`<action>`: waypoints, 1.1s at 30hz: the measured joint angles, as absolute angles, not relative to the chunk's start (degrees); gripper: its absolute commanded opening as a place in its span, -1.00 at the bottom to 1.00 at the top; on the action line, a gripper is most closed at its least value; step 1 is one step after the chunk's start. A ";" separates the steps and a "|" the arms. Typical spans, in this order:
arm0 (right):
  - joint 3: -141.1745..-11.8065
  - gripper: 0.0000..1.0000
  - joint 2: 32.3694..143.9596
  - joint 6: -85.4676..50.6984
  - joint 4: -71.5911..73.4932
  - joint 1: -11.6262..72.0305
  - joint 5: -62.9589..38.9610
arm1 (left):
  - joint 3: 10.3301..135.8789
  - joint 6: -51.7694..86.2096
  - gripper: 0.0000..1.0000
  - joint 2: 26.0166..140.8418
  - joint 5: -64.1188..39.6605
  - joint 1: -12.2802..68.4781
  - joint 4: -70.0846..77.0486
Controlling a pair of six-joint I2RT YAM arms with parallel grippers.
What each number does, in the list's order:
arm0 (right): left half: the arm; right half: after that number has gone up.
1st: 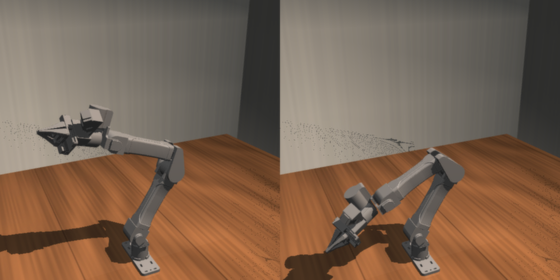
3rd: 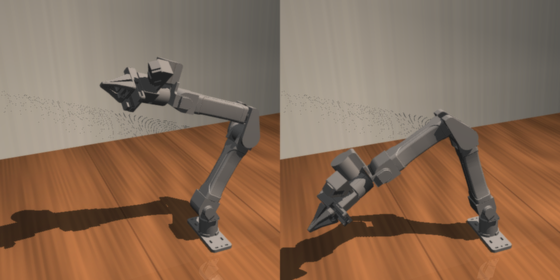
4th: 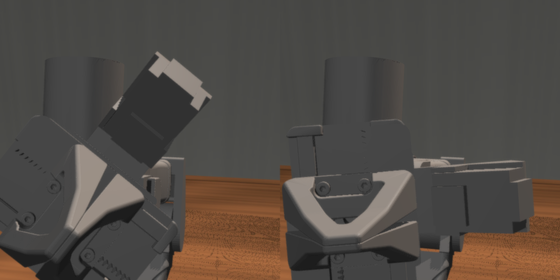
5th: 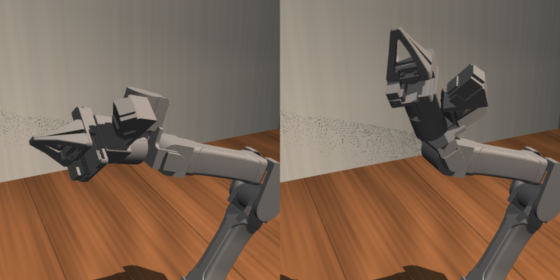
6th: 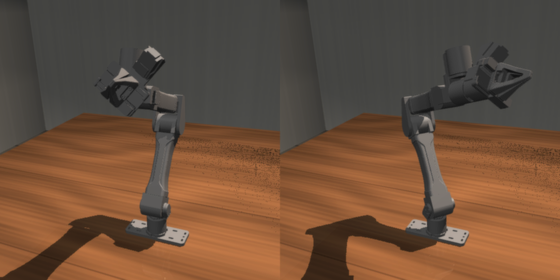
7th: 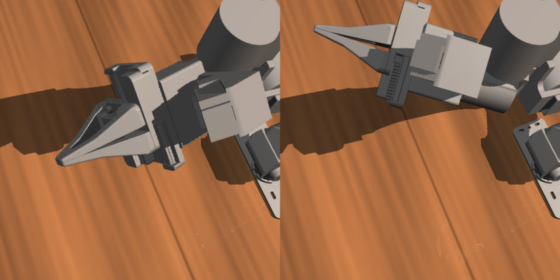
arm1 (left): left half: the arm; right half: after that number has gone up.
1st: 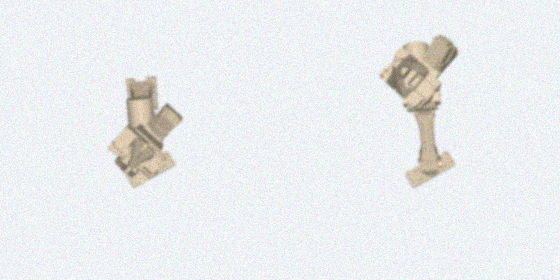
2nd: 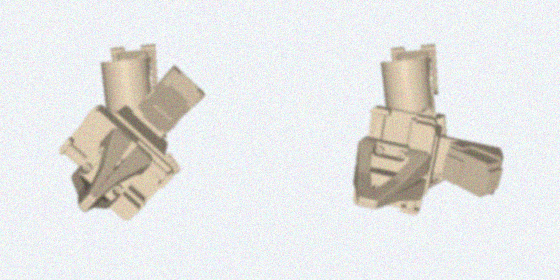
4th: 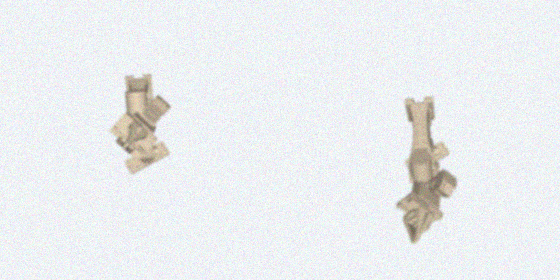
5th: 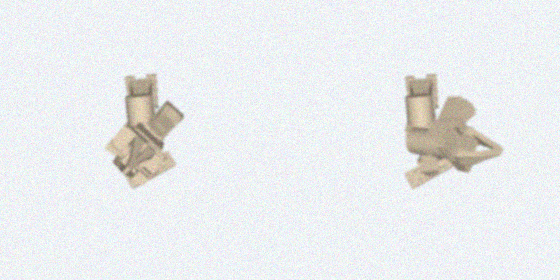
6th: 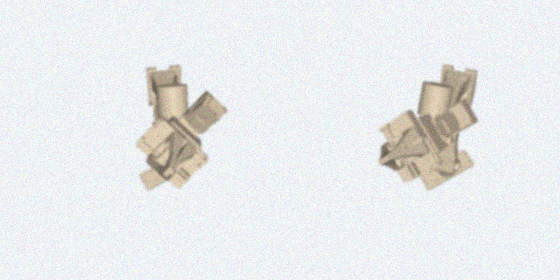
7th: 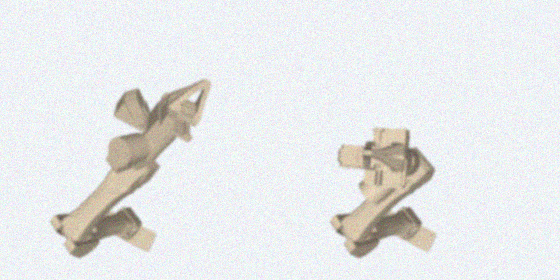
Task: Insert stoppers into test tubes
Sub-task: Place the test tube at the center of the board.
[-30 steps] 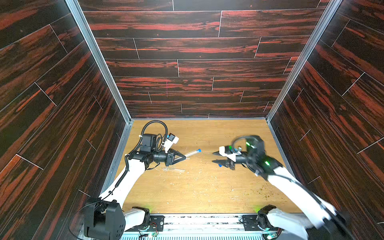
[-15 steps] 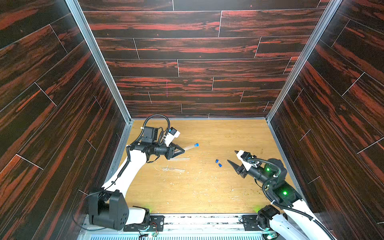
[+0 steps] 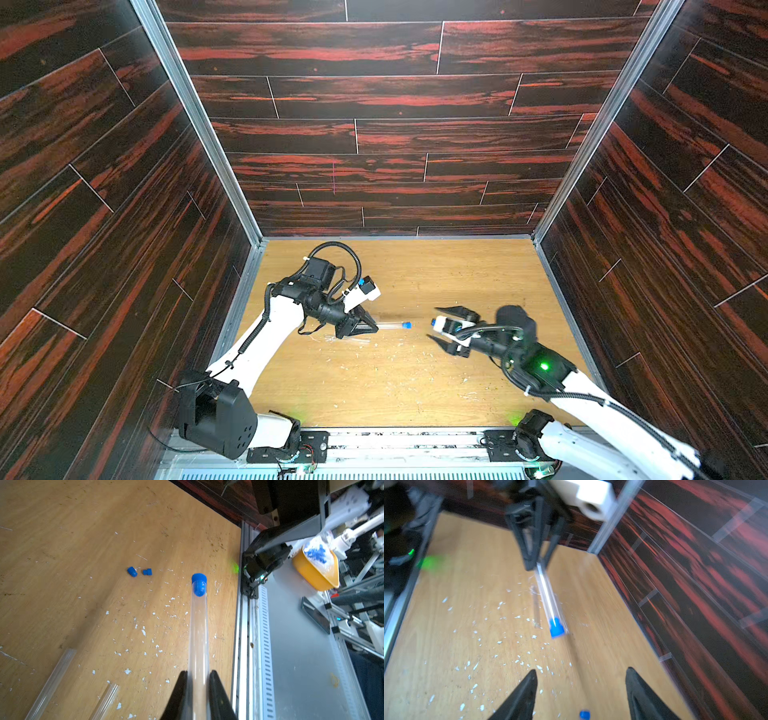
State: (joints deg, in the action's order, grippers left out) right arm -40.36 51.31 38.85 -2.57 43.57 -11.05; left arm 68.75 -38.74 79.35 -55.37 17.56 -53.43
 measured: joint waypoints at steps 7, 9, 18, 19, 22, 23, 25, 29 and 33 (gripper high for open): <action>-46.13 0.15 61.25 45.08 -4.34 48.10 -11.38 | 68.73 -39.88 -0.86 78.85 -55.42 18.57 -54.52; -47.40 0.06 63.42 45.89 -5.15 48.88 -11.35 | 68.73 -39.86 -0.86 78.70 -55.53 18.72 -54.54; -48.69 -0.32 67.66 45.95 -6.13 50.63 -10.68 | 68.73 -39.18 -0.86 78.61 -57.06 18.85 -54.43; -48.77 -0.35 67.81 45.95 -6.15 50.63 -10.37 | 68.73 -39.16 -0.86 78.59 -57.10 18.87 -54.43; -49.12 -0.47 68.31 45.98 -6.07 50.74 -9.67 | 68.73 -39.18 -0.86 78.59 -57.34 18.90 -54.46; -49.12 -0.53 68.36 45.87 -6.07 50.74 -9.52 | 68.73 -39.18 -0.86 78.59 -57.43 18.96 -54.46; -49.19 -0.63 68.42 45.78 -6.07 50.76 -9.17 | 68.73 -39.16 -0.86 78.59 -57.45 19.05 -54.48; -49.76 -0.79 68.93 45.67 -6.39 50.76 -8.80 | 68.71 -39.16 -0.85 78.56 -57.43 19.03 -54.48; -49.78 -0.86 69.06 45.63 -6.42 50.78 -8.75 | 68.36 -38.72 -0.47 78.22 -57.28 19.03 -54.35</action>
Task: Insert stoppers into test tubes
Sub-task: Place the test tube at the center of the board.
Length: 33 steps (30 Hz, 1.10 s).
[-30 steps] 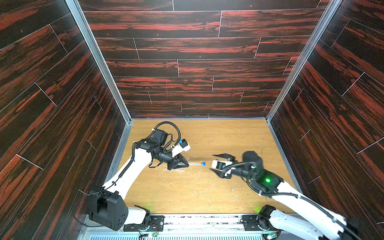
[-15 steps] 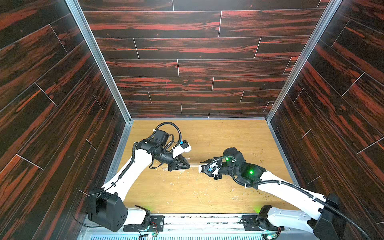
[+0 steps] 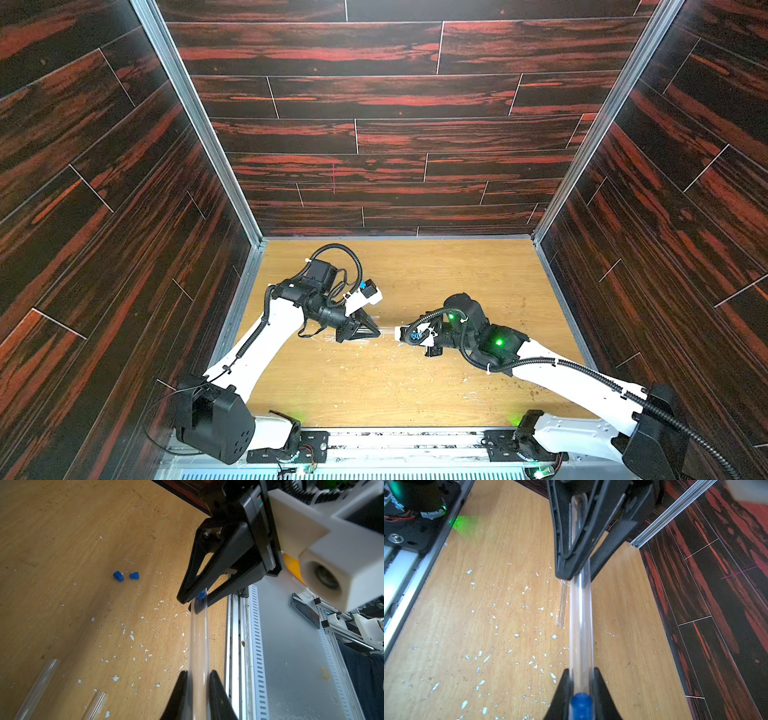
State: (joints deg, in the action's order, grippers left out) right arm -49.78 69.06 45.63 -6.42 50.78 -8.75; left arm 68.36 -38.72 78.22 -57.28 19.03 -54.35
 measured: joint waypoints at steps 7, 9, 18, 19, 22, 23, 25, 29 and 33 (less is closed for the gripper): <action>-49.78 -0.88 69.04 44.77 -6.22 50.78 -8.05 | 67.16 -36.47 0.47 76.58 -57.01 18.52 -53.30; -49.78 -0.89 69.04 44.53 -6.22 50.78 -7.84 | 66.61 -35.92 0.70 75.88 -57.23 17.65 -52.75; -49.19 -0.89 69.01 39.83 -6.96 46.96 -6.81 | 62.24 -26.92 1.00 69.14 -54.68 6.22 -44.38; -49.19 -0.89 69.01 38.57 -7.03 45.84 -6.74 | 61.52 -25.32 1.00 68.36 -53.34 4.89 -42.81; -49.21 -0.89 69.65 34.83 -6.98 42.57 -5.80 | 58.83 -19.59 1.00 66.57 -48.93 1.28 -36.77; -49.21 -0.90 70.19 33.78 -6.79 41.60 -5.17 | 57.95 -18.26 1.00 66.24 -47.81 0.49 -35.09; -49.21 -0.91 72.01 31.59 -6.20 39.48 -3.66 | 55.86 -15.57 1.00 65.76 -45.15 -0.99 -31.68; -49.34 -0.91 76.75 27.33 -5.89 35.07 -0.05 | 53.87 -12.88 1.00 65.67 -40.99 -2.11 -28.34; -49.95 -0.91 81.08 22.65 -5.89 29.69 3.44 | 53.65 -12.25 1.00 65.60 -38.13 -2.39 -26.26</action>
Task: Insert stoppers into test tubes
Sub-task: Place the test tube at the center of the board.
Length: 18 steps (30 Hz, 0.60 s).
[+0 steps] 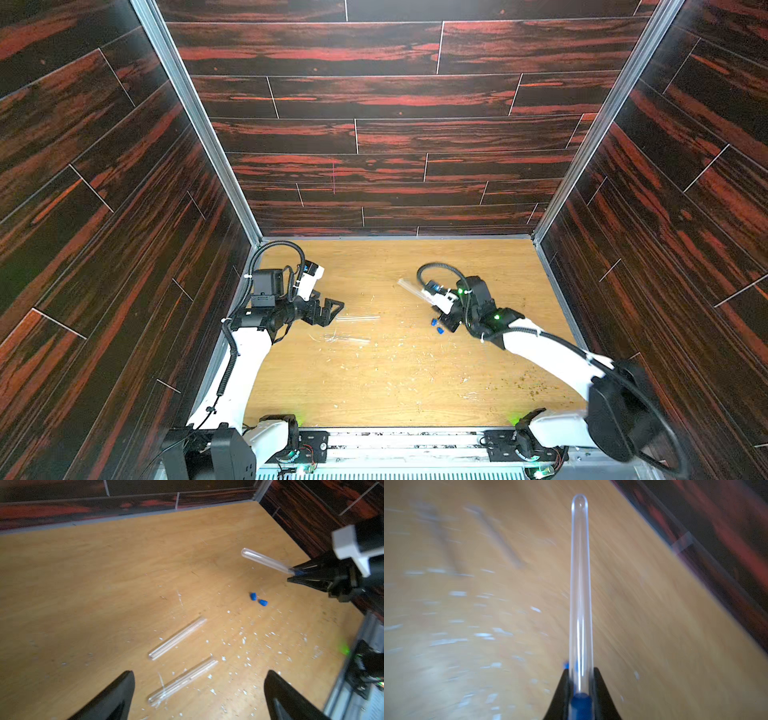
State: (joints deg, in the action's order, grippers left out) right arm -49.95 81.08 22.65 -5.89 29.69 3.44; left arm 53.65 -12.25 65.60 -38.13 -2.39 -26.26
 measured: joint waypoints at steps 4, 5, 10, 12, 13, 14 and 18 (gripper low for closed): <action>-52.45 -0.90 84.60 18.61 -6.52 23.75 4.23 | 53.06 -11.97 1.00 65.45 -36.93 -2.81 -24.69; -53.23 -0.90 85.54 17.56 -6.66 22.41 4.14 | 52.80 -11.94 1.00 65.45 -36.88 -2.90 -24.29; -55.92 -0.89 90.35 12.75 -7.31 16.12 3.60 | 52.07 -11.46 1.00 65.45 -36.91 -3.11 -23.68; -55.99 -0.84 92.05 11.20 -7.88 14.26 3.44 | 51.70 -11.05 1.00 65.45 -37.01 -3.16 -22.98; -56.01 -0.82 92.77 10.68 -8.27 13.69 3.33 | 51.55 -10.92 1.00 65.45 -37.04 -3.22 -22.85; -56.01 -0.81 93.51 10.13 -8.75 13.23 3.16 | 51.48 -10.85 1.00 65.45 -37.06 -3.29 -22.85; -56.64 -0.78 96.18 8.49 -10.35 11.90 2.39 | 51.42 -10.61 1.00 65.39 -37.17 -3.57 -22.28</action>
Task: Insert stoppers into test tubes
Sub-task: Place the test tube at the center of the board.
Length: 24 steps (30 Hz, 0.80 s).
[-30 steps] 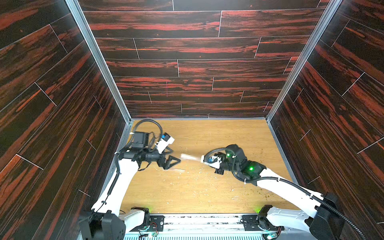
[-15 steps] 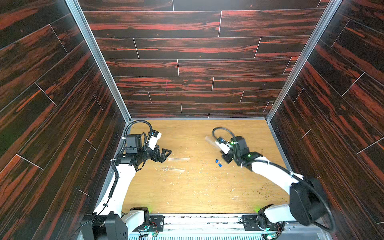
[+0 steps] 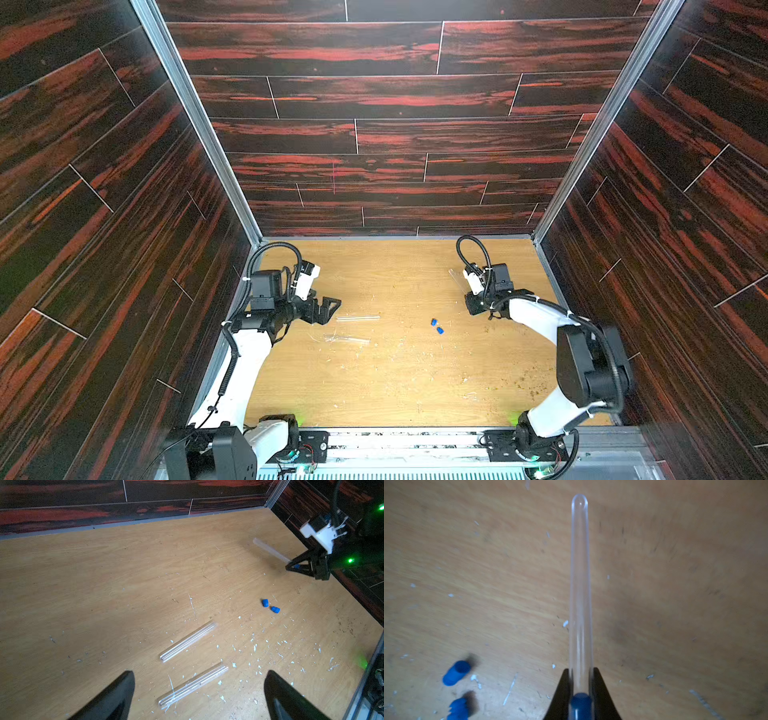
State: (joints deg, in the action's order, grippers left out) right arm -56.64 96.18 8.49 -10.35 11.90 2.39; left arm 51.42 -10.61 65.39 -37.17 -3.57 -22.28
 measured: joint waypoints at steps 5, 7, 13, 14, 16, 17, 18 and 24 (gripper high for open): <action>-58.06 -0.78 99.59 7.27 -11.18 10.79 1.45 | 51.42 -10.63 1.00 65.01 -37.45 -3.64 -22.24; -58.15 -0.77 100.55 7.03 -11.57 10.50 1.15 | 51.42 -10.66 1.00 64.99 -37.60 -3.70 -22.26; -58.59 -0.69 102.26 6.85 -12.58 10.26 0.60 | 51.42 -12.32 1.00 64.75 -37.98 -3.75 -22.98; -58.67 -0.67 102.30 6.85 -12.67 10.26 0.60 | 51.42 -12.56 1.00 64.75 -38.06 -3.75 -23.05; -59.00 -0.65 102.72 6.85 -12.75 10.26 0.47 | 51.42 -13.17 1.00 64.60 -38.22 -3.75 -23.55; -59.22 -0.63 102.98 6.83 -12.73 10.26 0.38 | 51.42 -13.52 1.00 64.45 -38.33 -3.75 -23.94; -59.27 -0.60 103.13 6.79 -12.64 10.26 0.36 | 51.42 -13.74 1.00 64.31 -38.37 -3.75 -24.16; -59.27 -0.43 103.18 6.42 -13.58 10.26 0.16 | 51.42 -14.81 1.00 63.57 -38.52 -3.79 -24.88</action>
